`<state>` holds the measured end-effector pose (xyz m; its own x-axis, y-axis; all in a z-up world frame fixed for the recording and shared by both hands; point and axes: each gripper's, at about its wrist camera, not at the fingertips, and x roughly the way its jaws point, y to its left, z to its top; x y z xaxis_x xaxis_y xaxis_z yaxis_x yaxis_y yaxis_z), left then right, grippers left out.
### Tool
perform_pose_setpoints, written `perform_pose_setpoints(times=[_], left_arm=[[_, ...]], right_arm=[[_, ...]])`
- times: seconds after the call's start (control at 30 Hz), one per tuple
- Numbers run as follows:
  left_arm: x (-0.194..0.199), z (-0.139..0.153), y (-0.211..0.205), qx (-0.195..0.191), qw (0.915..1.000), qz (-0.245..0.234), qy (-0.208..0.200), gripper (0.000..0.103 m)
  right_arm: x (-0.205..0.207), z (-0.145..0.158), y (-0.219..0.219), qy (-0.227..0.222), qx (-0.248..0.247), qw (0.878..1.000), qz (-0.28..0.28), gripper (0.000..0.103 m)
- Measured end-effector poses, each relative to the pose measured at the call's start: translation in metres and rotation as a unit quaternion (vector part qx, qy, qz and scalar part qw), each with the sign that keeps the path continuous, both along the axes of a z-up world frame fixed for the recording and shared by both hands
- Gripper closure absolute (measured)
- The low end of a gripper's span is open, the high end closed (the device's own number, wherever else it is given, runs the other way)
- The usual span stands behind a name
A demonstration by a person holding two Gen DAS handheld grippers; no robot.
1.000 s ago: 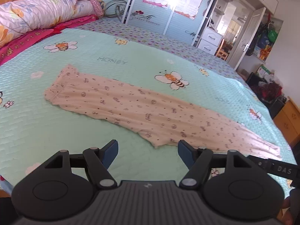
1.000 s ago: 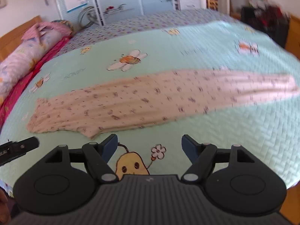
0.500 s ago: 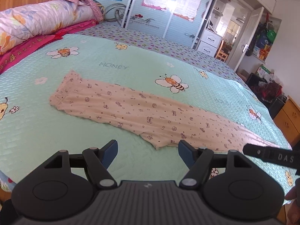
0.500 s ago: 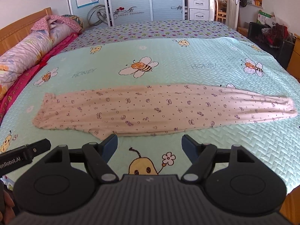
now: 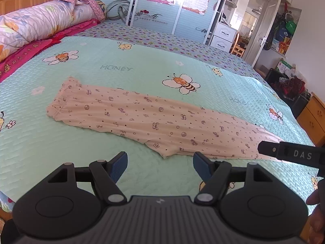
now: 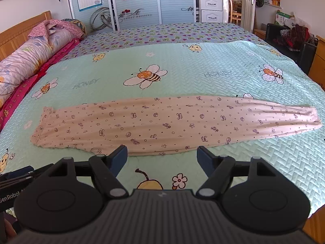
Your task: Fold clothes
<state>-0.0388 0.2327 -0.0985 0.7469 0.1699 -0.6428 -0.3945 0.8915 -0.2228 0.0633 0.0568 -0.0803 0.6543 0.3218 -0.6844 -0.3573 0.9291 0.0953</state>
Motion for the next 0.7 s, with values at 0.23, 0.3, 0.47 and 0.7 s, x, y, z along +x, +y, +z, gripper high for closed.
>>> perform_pose_setpoints(times=[0.23, 0.3, 0.47, 0.7], left_arm=[[0.0, 0.018, -0.011, 0.005, 1.0, -0.006, -0.003, 0.029], [-0.002, 0.025, -0.015, 0.008, 0.9999, -0.007, -0.006, 0.029], [-0.004, 0.042, -0.023, 0.012, 0.9999, -0.004, -0.009, 0.029], [-0.011, 0.063, -0.034, 0.014, 0.9995, -0.012, -0.025, 0.029]], right_arm=[[-0.006, 0.016, -0.003, -0.011, -0.006, 1.0, -0.012, 0.027], [-0.008, 0.022, -0.003, -0.013, -0.012, 1.0, -0.017, 0.027], [-0.012, 0.038, 0.001, -0.018, -0.053, 0.998, -0.029, 0.027], [-0.021, 0.06, 0.0, -0.032, -0.065, 0.997, -0.025, 0.027]])
